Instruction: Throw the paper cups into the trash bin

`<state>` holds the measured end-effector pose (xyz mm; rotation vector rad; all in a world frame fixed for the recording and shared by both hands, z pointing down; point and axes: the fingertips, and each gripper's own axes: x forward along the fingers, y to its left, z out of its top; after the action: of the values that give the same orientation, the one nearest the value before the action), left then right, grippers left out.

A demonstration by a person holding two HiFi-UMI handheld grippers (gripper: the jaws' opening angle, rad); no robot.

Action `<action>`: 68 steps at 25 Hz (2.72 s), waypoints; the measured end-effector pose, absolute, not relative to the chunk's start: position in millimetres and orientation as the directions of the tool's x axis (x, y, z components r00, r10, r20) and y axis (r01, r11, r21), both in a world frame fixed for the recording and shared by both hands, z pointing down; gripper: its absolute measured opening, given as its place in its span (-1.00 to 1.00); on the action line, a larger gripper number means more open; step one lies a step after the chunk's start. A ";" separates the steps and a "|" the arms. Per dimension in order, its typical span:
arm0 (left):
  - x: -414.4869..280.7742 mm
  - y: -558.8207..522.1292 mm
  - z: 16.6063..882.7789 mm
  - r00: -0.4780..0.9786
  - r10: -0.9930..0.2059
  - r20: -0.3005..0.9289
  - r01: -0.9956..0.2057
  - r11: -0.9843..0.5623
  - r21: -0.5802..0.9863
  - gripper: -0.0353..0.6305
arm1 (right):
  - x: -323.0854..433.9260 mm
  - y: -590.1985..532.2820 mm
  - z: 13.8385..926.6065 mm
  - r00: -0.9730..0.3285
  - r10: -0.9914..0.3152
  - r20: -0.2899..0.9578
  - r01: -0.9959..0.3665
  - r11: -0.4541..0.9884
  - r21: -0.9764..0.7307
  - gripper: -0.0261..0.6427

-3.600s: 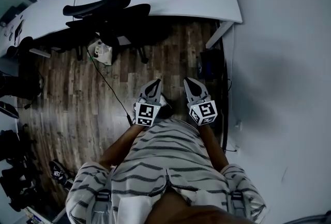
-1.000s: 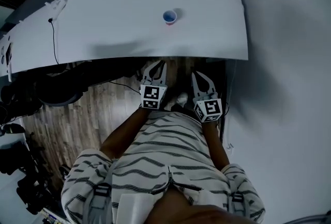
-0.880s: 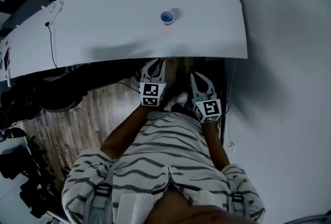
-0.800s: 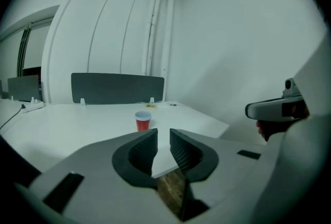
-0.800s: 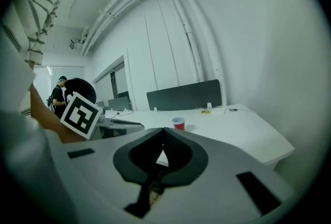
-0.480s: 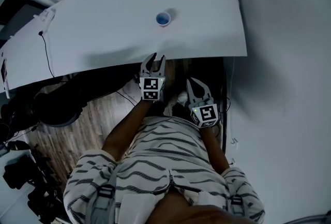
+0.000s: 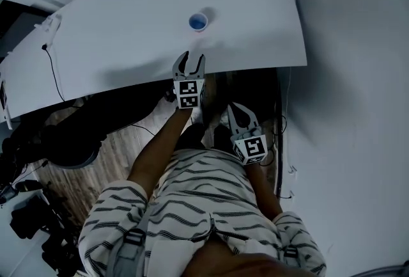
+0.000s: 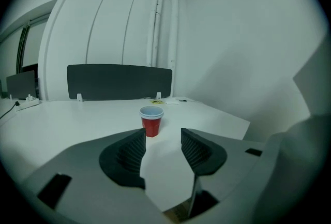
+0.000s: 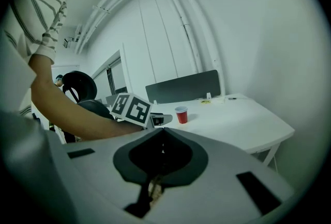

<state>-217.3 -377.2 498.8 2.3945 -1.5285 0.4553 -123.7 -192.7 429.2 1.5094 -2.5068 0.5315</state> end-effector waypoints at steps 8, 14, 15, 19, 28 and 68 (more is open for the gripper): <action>-215.8 -412.1 513.7 0.362 -0.839 0.406 -0.926 -0.374 0.051 -0.18 | -126.3 -179.4 438.3 -0.463 -0.815 0.348 -0.886 0.408 -0.222 -0.89; -212.2 -437.6 527.1 0.352 -0.837 0.418 -0.928 -0.372 0.037 -0.14 | -124.0 -172.9 445.0 -0.451 -0.812 0.369 -0.891 0.390 -0.231 -0.89; -212.2 -440.9 529.0 0.351 -0.836 0.421 -0.927 -0.373 0.033 -0.13 | -124.0 -171.2 446.0 -0.450 -0.812 0.373 -0.892 0.387 -0.232 -0.89; -209.8 -453.5 535.5 0.355 -0.833 0.425 -0.923 -0.385 0.017 -0.11 | -122.1 -166.2 453.4 -0.438 -0.808 0.395 -0.898 0.372 -0.235 -0.89; -198.3 -477.3 548.8 0.357 -0.824 0.440 -0.919 -0.395 0.005 -0.05 | -114.4 -160.8 463.5 -0.412 -0.805 0.427 -0.910 0.337 -0.242 -0.89; -192.4 -487.0 539.4 0.337 -0.837 0.431 -0.929 -0.371 0.006 -0.14 | -110.9 -144.3 462.1 -0.330 -0.844 0.423 -0.940 0.252 -0.231 -0.89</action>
<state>-192.4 -487.0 539.4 2.3515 -1.5909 0.5278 -110.9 -144.3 462.1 1.6749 -2.3080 0.6626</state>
